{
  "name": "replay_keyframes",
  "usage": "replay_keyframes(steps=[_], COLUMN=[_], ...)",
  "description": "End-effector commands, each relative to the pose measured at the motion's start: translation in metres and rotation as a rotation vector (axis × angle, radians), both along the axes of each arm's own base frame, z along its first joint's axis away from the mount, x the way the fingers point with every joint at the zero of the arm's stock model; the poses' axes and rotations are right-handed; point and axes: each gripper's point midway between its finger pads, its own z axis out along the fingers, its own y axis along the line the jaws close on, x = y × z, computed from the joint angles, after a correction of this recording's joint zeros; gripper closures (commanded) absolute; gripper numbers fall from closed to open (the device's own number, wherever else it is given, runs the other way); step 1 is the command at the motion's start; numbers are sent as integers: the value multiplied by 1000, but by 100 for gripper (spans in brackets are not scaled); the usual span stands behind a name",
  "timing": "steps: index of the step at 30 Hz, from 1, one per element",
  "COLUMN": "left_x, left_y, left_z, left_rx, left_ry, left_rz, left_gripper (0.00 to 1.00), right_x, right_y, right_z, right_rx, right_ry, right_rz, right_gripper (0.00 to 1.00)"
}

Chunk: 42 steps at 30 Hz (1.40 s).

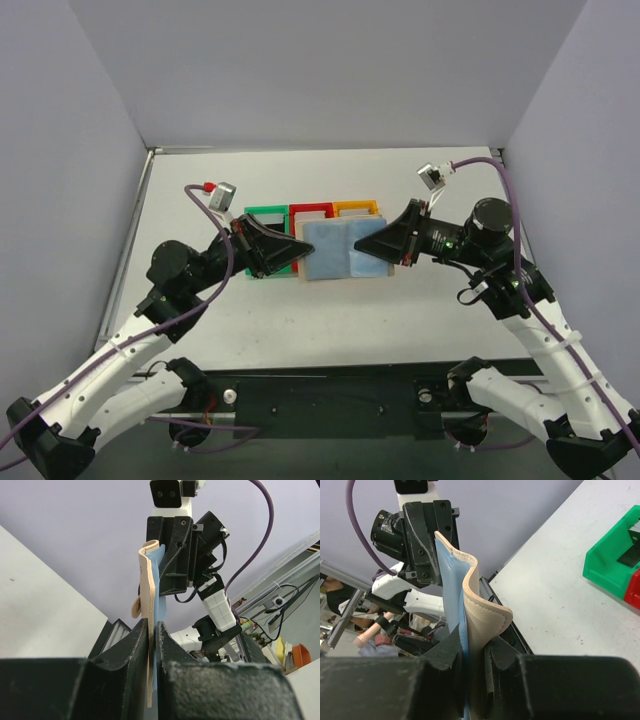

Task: Take the credit cards out of the card holder
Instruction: Remove the credit card from the card holder.

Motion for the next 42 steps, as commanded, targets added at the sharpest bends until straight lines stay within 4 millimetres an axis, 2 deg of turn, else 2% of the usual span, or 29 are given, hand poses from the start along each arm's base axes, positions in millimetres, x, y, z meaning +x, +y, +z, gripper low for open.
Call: replay_keyframes(steps=[1, 4, 14, 17, 19, 27, 35, 42], left_x=[-9, -11, -17, -18, -18, -19, -9, -4], left_y=[8, 10, 16, 17, 16, 17, 11, 6], left_z=[27, 27, 37, 38, 38, 37, 25, 20], left_rx=[-35, -30, -39, -39, -40, -38, -1, 4], left_ry=[-70, -72, -95, -97, -95, -97, -57, -44], left_rz=[5, 12, 15, 14, 15, 16, 25, 20], left_gripper=[91, 86, 85, 75, 72, 74, 72, 72], right_x=[-5, -2, 5, 5, 5, 7, 1, -3], right_y=[2, 0, 0, 0, -1, -1, -2, -3], right_z=[17, 16, 4, 4, 4, -1, 10, 12], right_rx=[52, 59, 69, 70, 71, 68, 89, 83], right_ry=[-55, -46, -8, -9, -12, 0, -11, -15], right_rz=[37, 23, 17, 19, 16, 11, 25, 24], right_gripper=[100, 100, 100, 100, 100, 100, 100, 100])
